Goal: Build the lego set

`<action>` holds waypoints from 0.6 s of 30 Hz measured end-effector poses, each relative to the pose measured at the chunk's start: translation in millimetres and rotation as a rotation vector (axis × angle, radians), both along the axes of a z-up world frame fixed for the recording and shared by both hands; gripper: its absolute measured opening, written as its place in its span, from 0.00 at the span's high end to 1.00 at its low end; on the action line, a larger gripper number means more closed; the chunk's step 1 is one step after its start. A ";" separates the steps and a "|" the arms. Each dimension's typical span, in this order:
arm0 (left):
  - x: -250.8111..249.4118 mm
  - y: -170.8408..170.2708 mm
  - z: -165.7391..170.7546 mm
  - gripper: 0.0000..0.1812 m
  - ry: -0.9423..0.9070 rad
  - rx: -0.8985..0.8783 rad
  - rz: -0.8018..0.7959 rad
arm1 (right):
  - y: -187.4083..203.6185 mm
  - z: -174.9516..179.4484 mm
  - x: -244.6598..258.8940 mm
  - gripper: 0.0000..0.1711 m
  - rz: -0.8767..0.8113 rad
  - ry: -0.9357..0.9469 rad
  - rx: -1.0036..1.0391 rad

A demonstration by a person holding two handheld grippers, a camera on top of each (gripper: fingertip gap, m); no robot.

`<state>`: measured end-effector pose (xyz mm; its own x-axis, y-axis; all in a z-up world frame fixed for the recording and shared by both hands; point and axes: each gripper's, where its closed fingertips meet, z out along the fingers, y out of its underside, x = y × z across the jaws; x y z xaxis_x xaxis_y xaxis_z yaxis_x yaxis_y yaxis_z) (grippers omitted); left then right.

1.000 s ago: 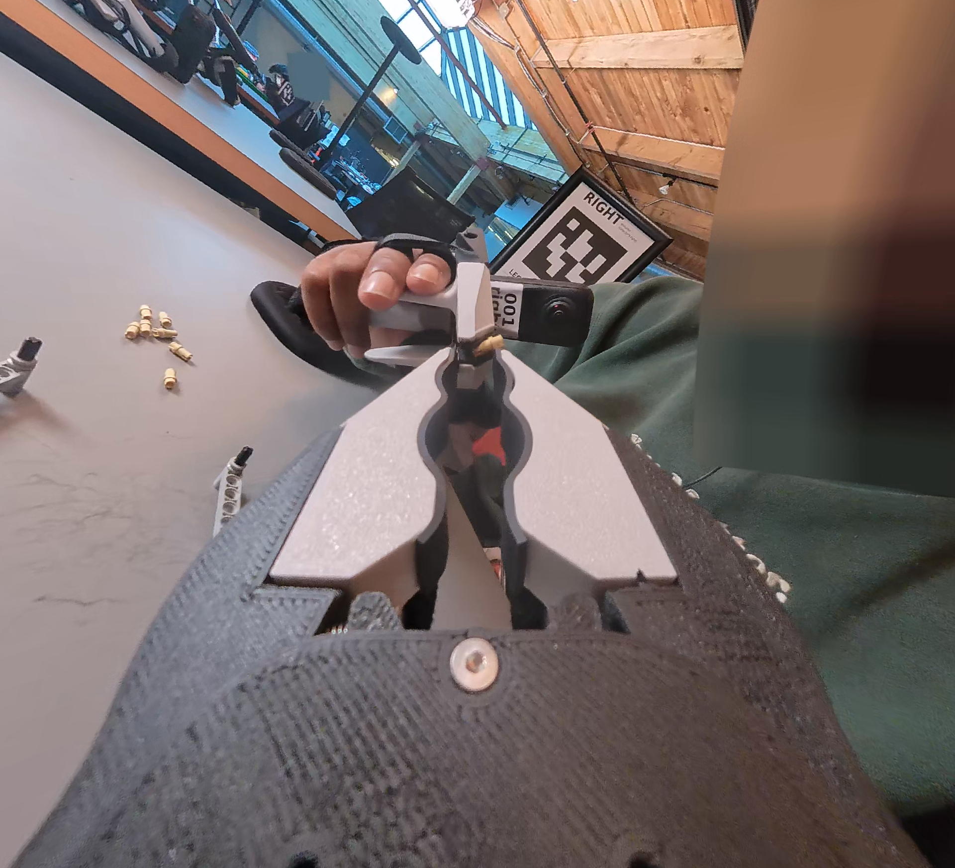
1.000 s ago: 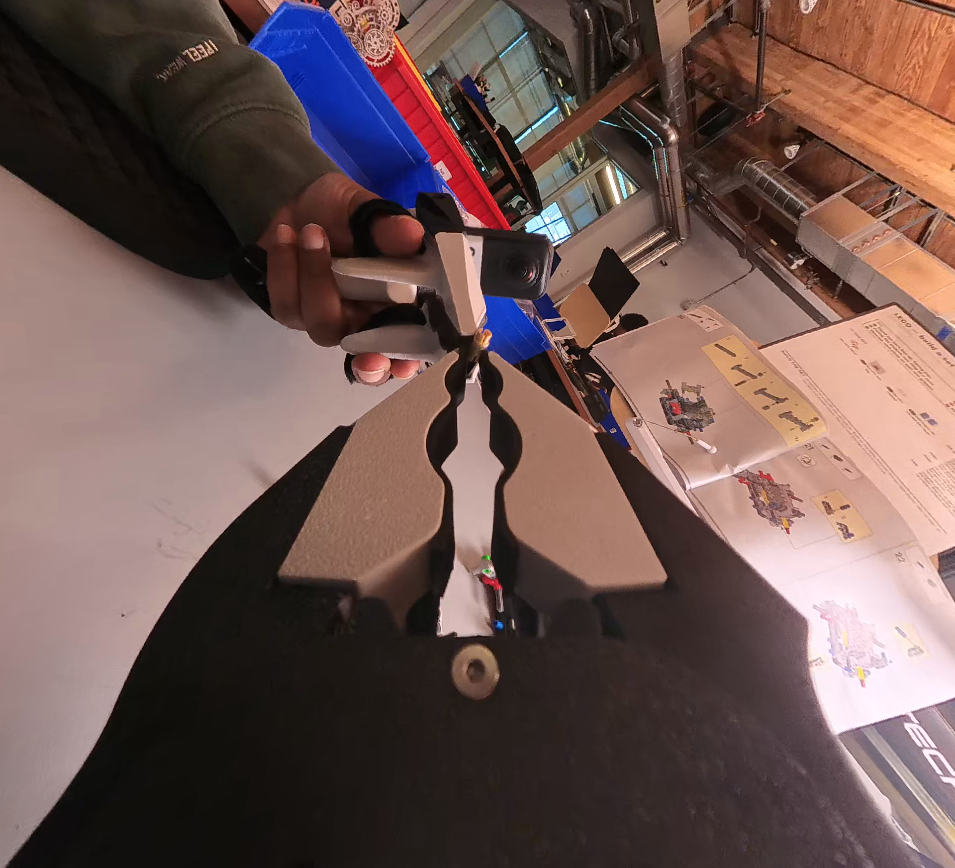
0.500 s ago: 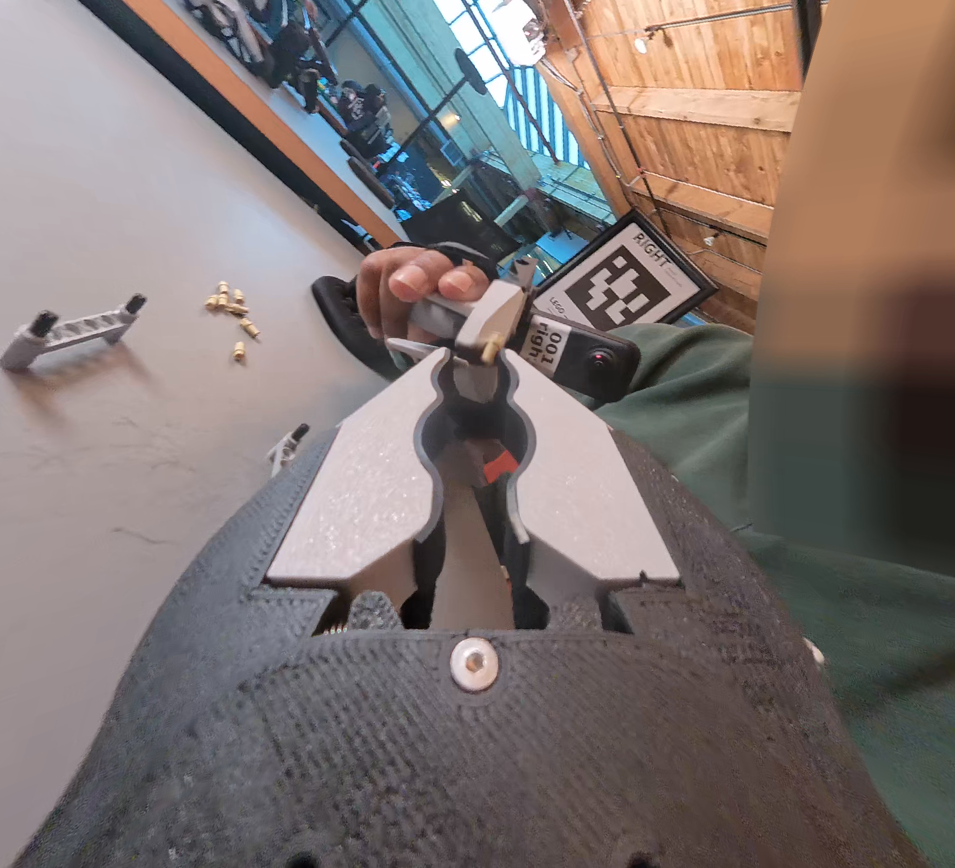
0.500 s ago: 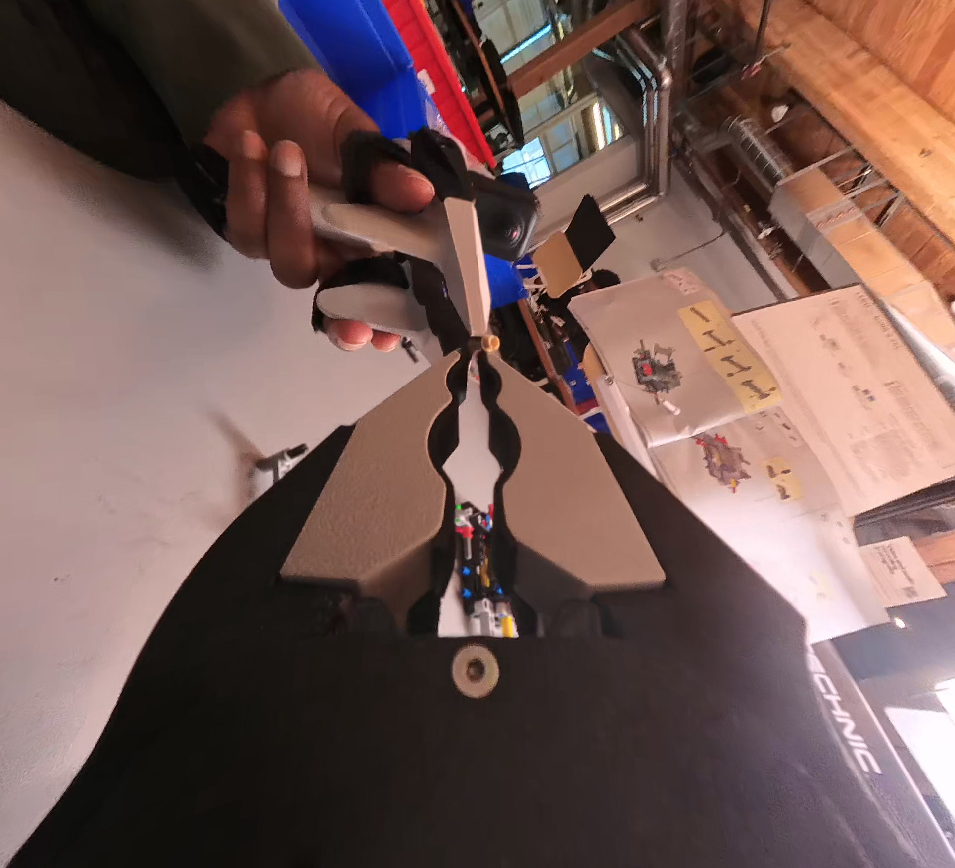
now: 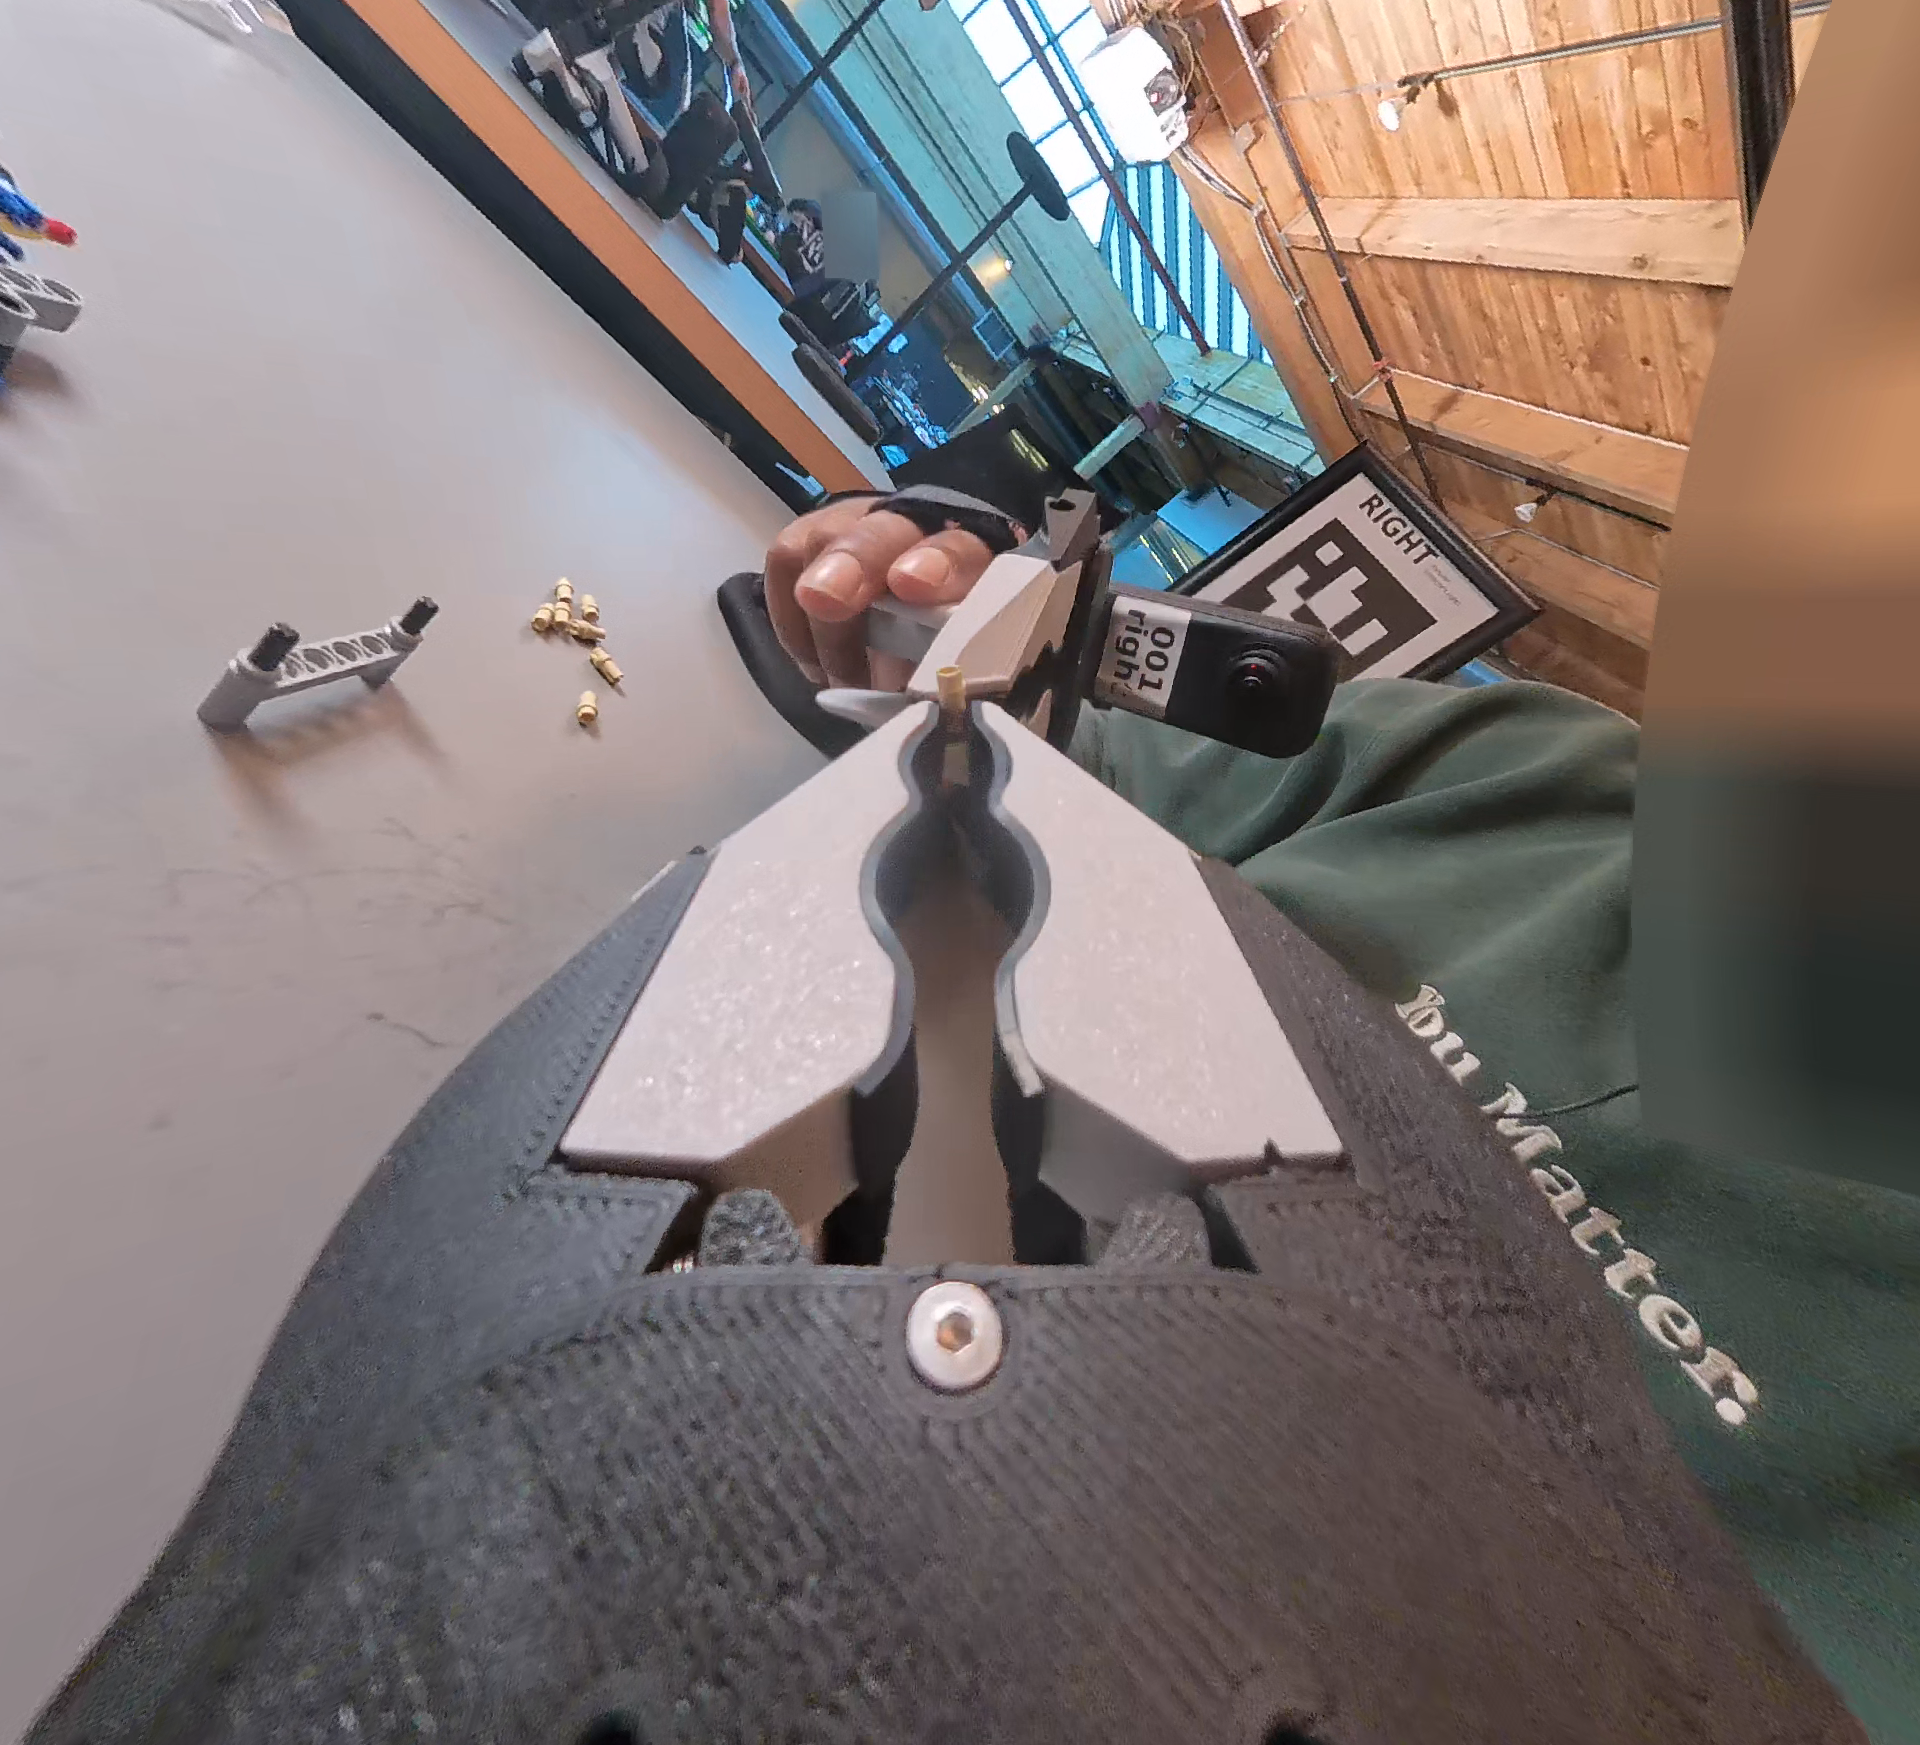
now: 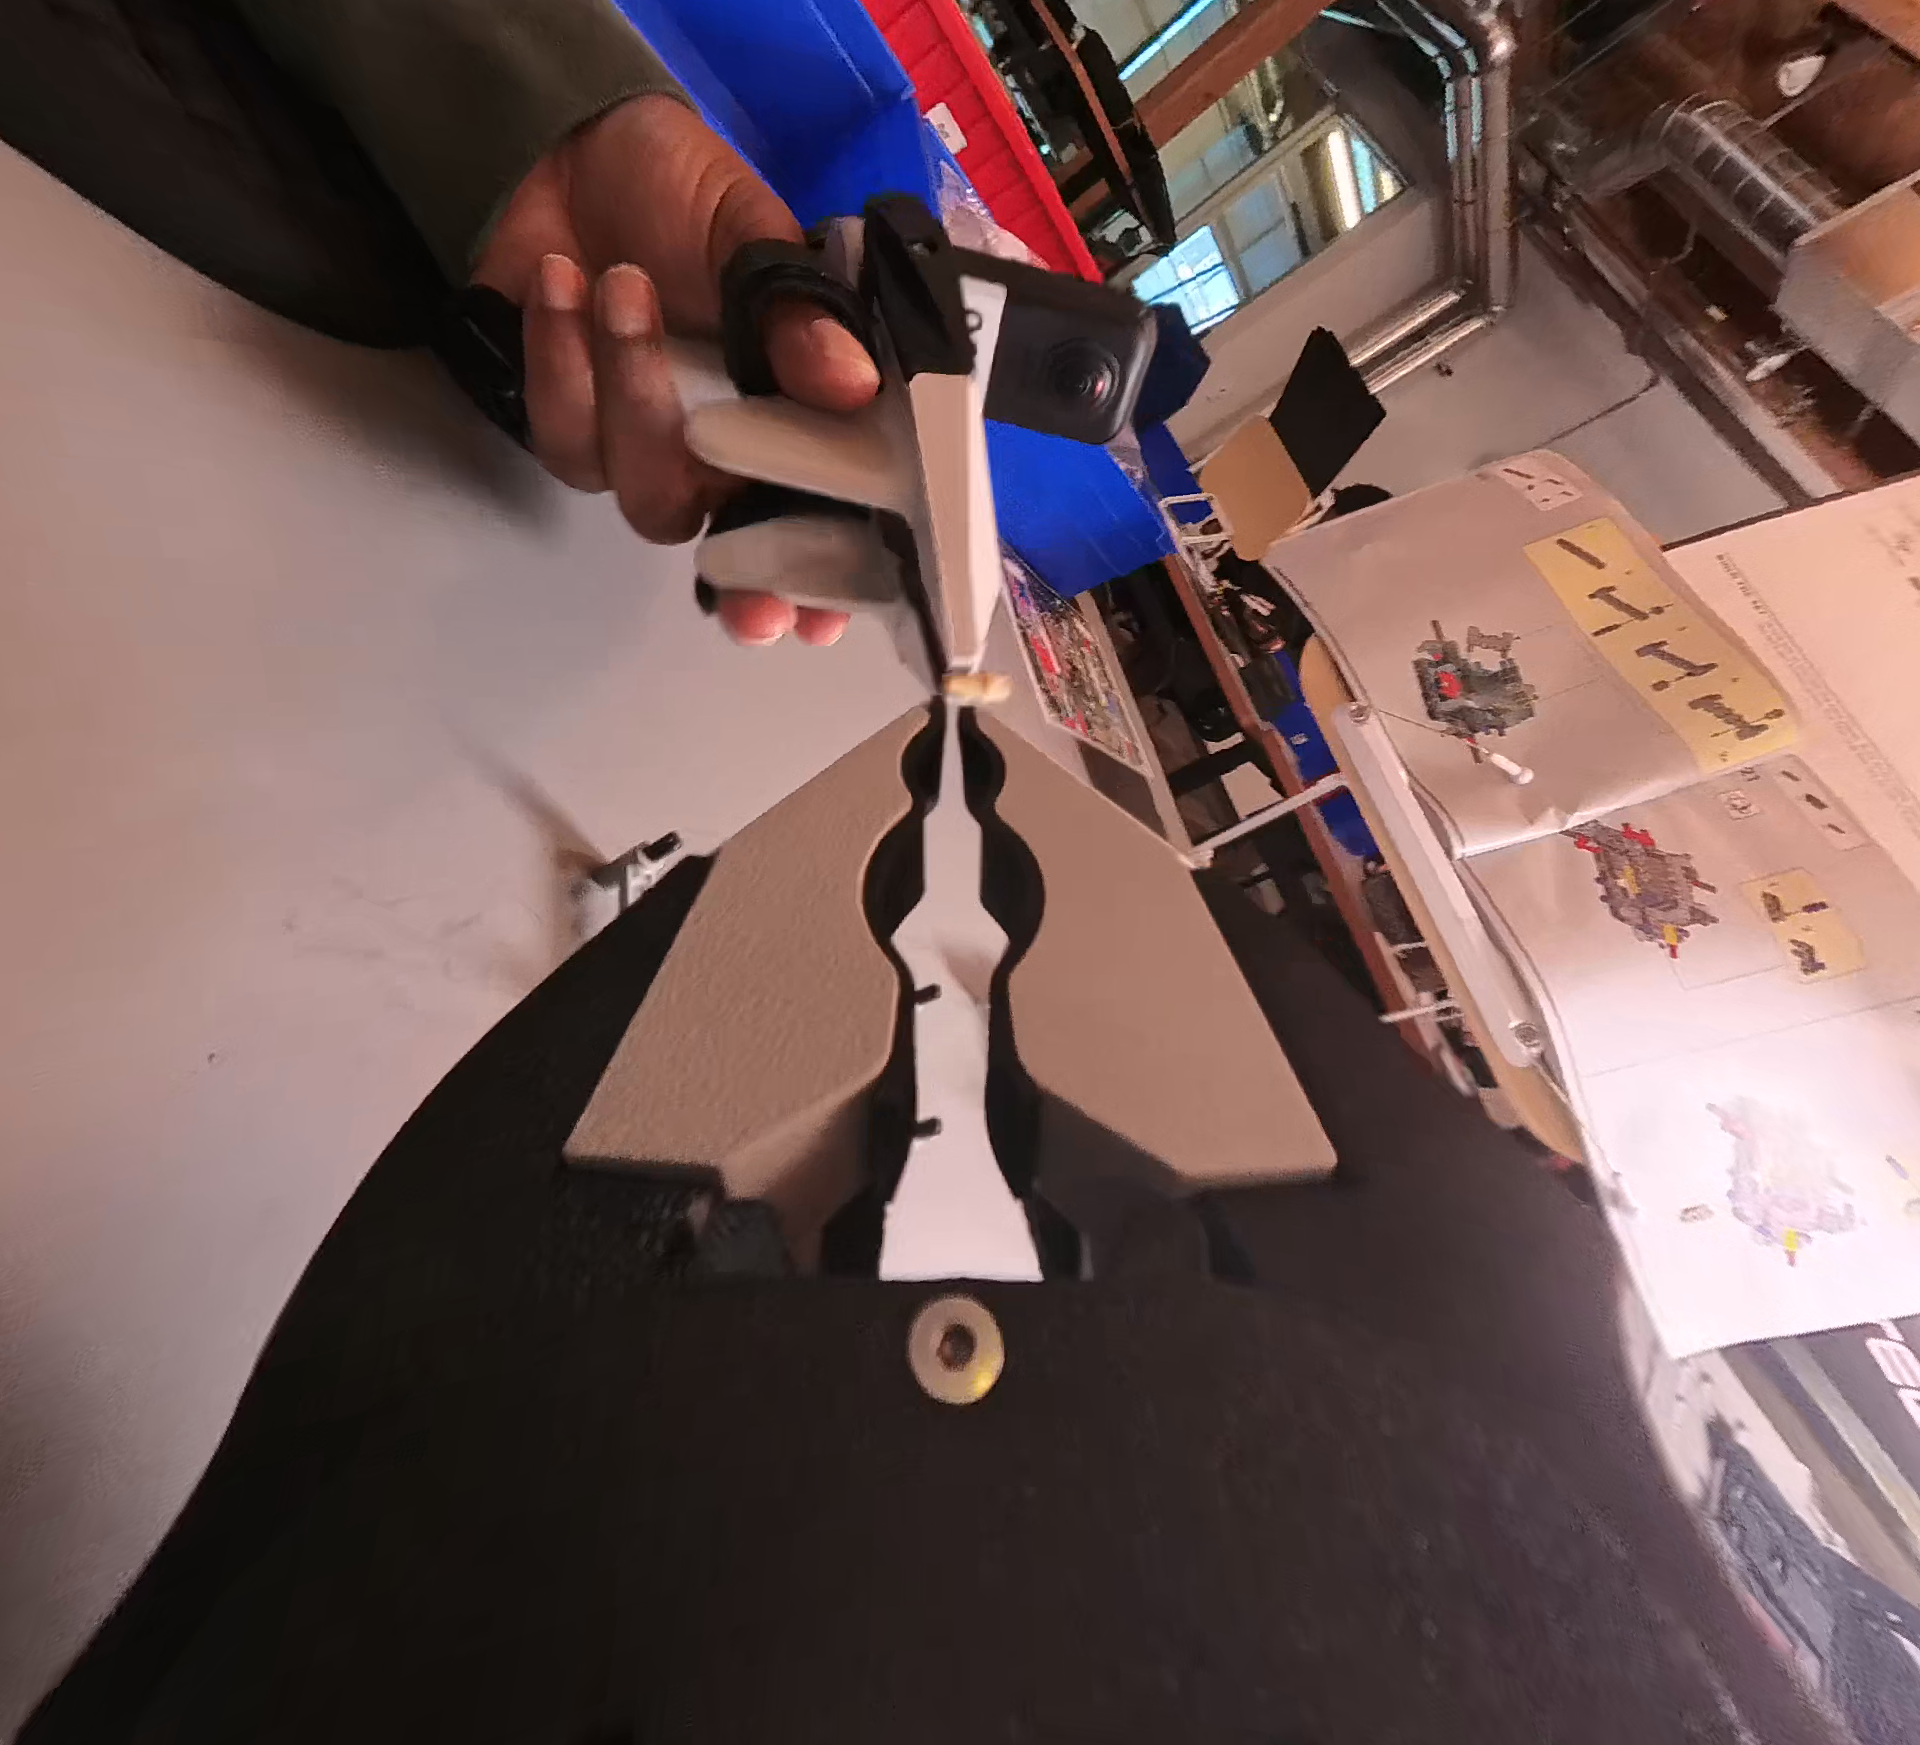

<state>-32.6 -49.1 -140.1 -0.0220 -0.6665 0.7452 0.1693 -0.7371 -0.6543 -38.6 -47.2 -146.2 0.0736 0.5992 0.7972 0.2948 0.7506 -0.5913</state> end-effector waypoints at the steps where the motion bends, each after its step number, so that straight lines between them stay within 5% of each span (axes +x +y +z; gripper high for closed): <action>1: -1.5 1.5 1.4 0.99 -0.006 0.005 0.010 | -0.3 -2.2 1.4 0.98 0.011 -0.012 -0.016; 18: 15.5 -29.9 -22.0 1.00 0.219 0.225 -0.134 | -22.2 -11.8 14.0 0.94 0.300 -0.075 -0.681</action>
<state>-17.1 -79.0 -162.1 0.0236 -0.8170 0.5762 -0.0815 -0.5760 -0.8134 -24.6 -69.4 -158.0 -0.2109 0.9479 0.2387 0.1926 0.2797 -0.9406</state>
